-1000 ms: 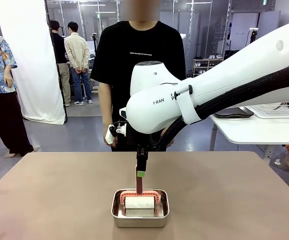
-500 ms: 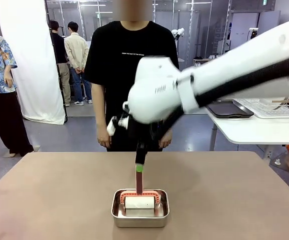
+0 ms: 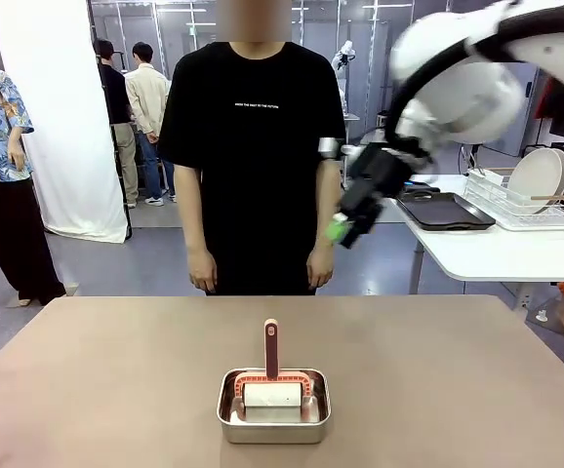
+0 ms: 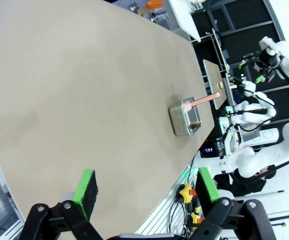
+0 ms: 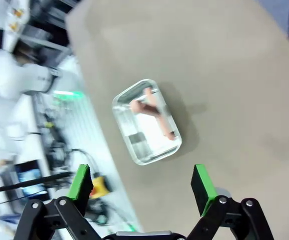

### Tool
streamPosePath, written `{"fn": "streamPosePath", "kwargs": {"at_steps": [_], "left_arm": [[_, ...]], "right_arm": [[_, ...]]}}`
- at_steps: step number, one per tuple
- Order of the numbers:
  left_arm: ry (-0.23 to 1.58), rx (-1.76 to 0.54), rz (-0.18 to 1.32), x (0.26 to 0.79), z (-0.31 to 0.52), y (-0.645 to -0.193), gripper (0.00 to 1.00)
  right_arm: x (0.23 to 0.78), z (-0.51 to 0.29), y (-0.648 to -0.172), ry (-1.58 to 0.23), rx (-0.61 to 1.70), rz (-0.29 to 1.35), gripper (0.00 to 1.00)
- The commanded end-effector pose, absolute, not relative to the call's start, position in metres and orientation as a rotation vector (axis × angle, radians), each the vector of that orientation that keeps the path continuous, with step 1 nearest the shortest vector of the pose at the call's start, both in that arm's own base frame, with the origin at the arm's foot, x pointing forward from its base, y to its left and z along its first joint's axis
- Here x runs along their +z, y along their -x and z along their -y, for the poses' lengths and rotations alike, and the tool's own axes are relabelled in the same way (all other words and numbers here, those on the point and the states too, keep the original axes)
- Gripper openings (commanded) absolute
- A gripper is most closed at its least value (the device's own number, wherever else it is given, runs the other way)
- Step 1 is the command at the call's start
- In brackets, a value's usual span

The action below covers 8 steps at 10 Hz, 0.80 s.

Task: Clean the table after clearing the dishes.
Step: Place the Lint Roller back on top of the Airtight Container.

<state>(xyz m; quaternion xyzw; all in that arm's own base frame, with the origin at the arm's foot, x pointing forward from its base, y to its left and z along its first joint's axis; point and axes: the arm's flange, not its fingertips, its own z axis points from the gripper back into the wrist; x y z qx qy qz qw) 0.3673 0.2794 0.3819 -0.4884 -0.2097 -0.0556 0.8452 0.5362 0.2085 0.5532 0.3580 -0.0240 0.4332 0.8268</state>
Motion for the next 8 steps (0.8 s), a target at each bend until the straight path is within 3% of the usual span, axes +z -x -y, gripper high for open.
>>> {"fn": "streamPosePath", "kwargs": {"at_steps": [1, 3, 8], "left_arm": [[1.032, -0.118, 0.452, 0.382, -0.28, -0.364, 1.0], [1.032, -0.118, 0.452, 0.382, -0.28, -0.364, 1.0], [1.032, -0.118, 0.452, 0.382, -0.28, -0.364, 1.0]], "right_arm": [[0.526, -0.116, -0.533, -1.179, 0.541, -0.003, 1.0], [0.508, -0.022, -0.517, -1.364, 0.401, 0.024, 1.0], [0.45, 0.16, -0.442, -1.501, 0.001, 0.231, 1.0]]}}
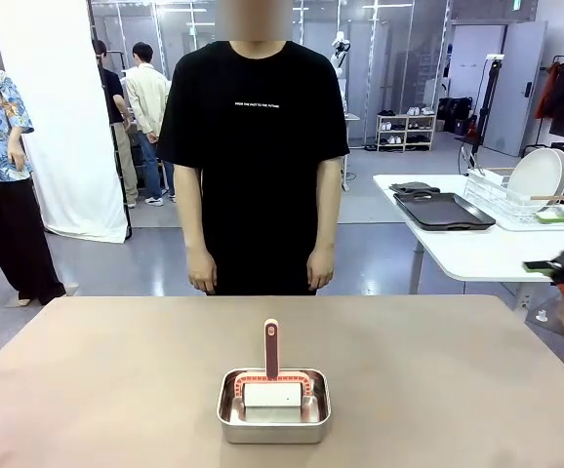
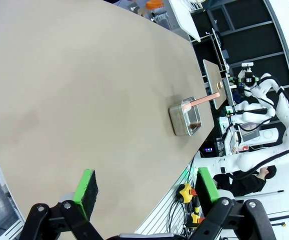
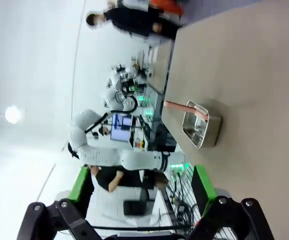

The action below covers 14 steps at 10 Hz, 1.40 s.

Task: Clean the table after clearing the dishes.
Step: Place the Lint Roller back on top of the Airtight Container.

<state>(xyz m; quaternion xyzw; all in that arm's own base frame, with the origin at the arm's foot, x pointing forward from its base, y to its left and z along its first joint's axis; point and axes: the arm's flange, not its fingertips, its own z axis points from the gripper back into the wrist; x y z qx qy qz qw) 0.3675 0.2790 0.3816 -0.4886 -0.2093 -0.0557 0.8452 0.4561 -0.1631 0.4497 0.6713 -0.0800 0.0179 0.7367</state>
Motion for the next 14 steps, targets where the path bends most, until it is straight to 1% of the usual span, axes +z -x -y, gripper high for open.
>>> {"fn": "streamPosePath", "kwargs": {"at_steps": [1, 2, 4, 8, 9, 10, 14], "left_arm": [[1.032, -0.118, 0.452, 0.382, -0.28, -0.364, 1.0], [1.032, -0.118, 0.452, 0.382, -0.28, -0.364, 1.0], [1.032, -0.118, 0.452, 0.382, -0.28, -0.364, 1.0], [1.032, -0.118, 0.452, 0.382, -0.28, -0.364, 1.0], [1.032, -0.118, 0.452, 0.382, -0.28, -0.364, 1.0], [1.032, -0.118, 0.452, 0.382, -0.28, -0.364, 1.0], [1.032, -0.118, 0.452, 0.382, -0.28, -0.364, 1.0]], "right_arm": [[0.433, 0.186, -0.426, -1.504, -0.062, 0.256, 1.0], [0.422, 0.208, -0.412, -1.506, -0.098, 0.289, 1.0], [0.411, 0.226, -0.394, -1.482, -0.158, 0.293, 1.0], [0.405, 0.226, -0.394, -1.47, -0.23, 0.265, 1.0], [0.405, 0.22, -0.399, -1.515, -0.212, 0.203, 1.0], [0.402, 0.236, -0.395, -1.486, -0.203, 0.283, 1.0], [0.402, 0.236, -0.395, -1.486, -0.203, 0.283, 1.0]]}}
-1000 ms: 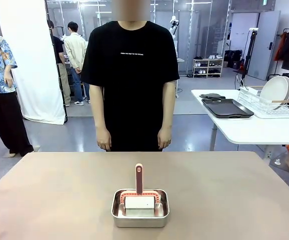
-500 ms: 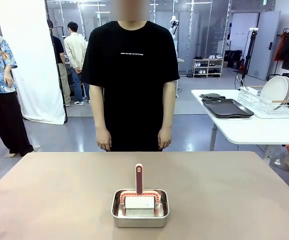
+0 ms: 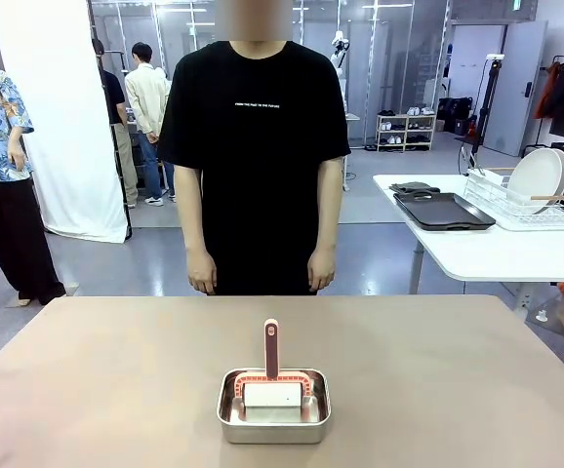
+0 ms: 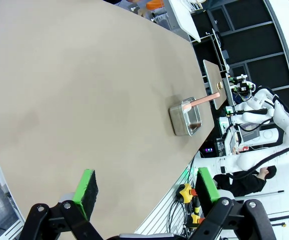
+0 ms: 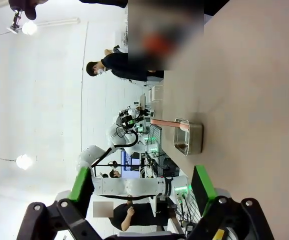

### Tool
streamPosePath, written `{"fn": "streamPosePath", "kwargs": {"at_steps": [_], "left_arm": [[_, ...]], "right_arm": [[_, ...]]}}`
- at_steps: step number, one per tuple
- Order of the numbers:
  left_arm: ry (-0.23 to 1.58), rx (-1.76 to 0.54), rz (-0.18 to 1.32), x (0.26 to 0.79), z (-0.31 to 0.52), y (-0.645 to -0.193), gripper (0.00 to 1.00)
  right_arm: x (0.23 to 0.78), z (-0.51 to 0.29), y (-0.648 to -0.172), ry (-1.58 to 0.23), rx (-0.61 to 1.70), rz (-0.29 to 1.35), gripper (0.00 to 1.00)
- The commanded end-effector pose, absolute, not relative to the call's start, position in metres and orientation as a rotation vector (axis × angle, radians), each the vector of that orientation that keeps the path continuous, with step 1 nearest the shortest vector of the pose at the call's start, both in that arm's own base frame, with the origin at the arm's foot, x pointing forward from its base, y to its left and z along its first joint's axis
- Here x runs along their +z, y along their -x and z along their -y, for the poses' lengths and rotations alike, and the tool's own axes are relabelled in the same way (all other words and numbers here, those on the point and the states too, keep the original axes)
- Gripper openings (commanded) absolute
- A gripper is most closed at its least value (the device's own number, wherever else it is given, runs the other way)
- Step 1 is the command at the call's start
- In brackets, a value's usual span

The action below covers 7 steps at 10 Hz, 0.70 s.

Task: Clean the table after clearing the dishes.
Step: Place the Lint Roller back on top of the Airtight Container.

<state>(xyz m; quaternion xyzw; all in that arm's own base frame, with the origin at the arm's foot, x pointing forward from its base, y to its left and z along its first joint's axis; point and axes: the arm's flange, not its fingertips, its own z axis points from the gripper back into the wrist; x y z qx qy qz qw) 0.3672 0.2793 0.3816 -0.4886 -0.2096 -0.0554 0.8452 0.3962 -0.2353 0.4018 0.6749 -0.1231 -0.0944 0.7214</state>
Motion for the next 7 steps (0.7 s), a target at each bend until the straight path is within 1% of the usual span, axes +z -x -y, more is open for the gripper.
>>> {"fn": "streamPosePath", "kwargs": {"at_steps": [1, 7], "left_arm": [[1.032, -0.118, 0.452, 0.3824, -0.2801, -0.3642, 1.0], [1.032, -0.118, 0.452, 0.3824, -0.2801, -0.3642, 1.0]], "right_arm": [[0.4021, 0.236, -0.3955, -1.486, -0.203, 0.283, 1.0], [0.4021, 0.236, -0.3955, -1.486, -0.203, 0.283, 1.0]]}}
